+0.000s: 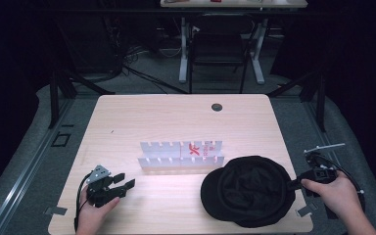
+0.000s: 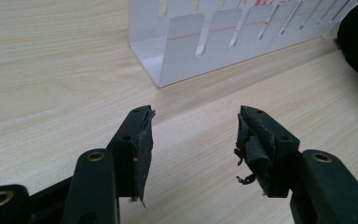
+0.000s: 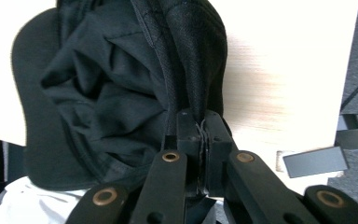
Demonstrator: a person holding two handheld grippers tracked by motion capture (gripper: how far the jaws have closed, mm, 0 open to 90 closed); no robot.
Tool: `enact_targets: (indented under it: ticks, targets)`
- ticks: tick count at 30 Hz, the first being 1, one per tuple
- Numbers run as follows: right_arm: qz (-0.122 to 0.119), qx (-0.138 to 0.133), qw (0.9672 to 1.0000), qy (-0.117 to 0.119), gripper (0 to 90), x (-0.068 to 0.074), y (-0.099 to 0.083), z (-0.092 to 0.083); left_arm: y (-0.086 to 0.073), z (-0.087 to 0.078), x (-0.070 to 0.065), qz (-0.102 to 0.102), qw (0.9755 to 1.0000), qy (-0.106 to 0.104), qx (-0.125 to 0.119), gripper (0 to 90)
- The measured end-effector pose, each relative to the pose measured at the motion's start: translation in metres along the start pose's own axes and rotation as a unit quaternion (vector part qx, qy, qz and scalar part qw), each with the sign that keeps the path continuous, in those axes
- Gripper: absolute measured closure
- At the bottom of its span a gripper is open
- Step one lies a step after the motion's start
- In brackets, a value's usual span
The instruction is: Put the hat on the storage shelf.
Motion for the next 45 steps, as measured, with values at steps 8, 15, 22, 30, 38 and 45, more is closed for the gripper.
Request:
enact_targets:
  ticks: [8,15,22,30,38,45]
  targets:
    - [0.028,-0.106,0.9929,0.045,88.0,0.023,0.018,0.000,0.000,0.000,-0.001,0.000,1.0000,0.000,0.004,45.7]
    - [0.030,-0.105,0.9890,0.100,88.0,0.047,0.023,-0.015,0.000,0.000,0.000,0.000,1.0000,0.000,0.000,45.7]
    - [0.027,-0.107,0.9842,0.138,88.0,0.075,0.025,-0.026,0.000,0.000,0.000,-0.001,1.0000,0.001,0.001,45.7]
    - [0.001,-0.014,0.9806,0.195,88.0,0.102,0.017,-0.043,0.000,0.000,0.001,-0.002,1.0000,0.001,0.000,45.7]
    - [0.003,-0.035,0.9656,0.258,88.1,0.125,0.024,-0.048,0.000,0.000,0.001,-0.002,1.0000,0.000,-0.001,45.7]
    - [0.002,-0.050,0.9495,0.310,88.2,0.142,0.027,-0.052,0.000,0.000,0.000,-0.003,1.0000,0.000,-0.001,45.7]
Point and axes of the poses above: each handheld gripper's, and its own axes: z roughly forward along the jaws, y roughly out of its top, x roughly to its left, the point moved 9 cm from there along z, roughly forward along the jaws, and after that the axes turned 5 degrees about -x, right-handed, at the moved point
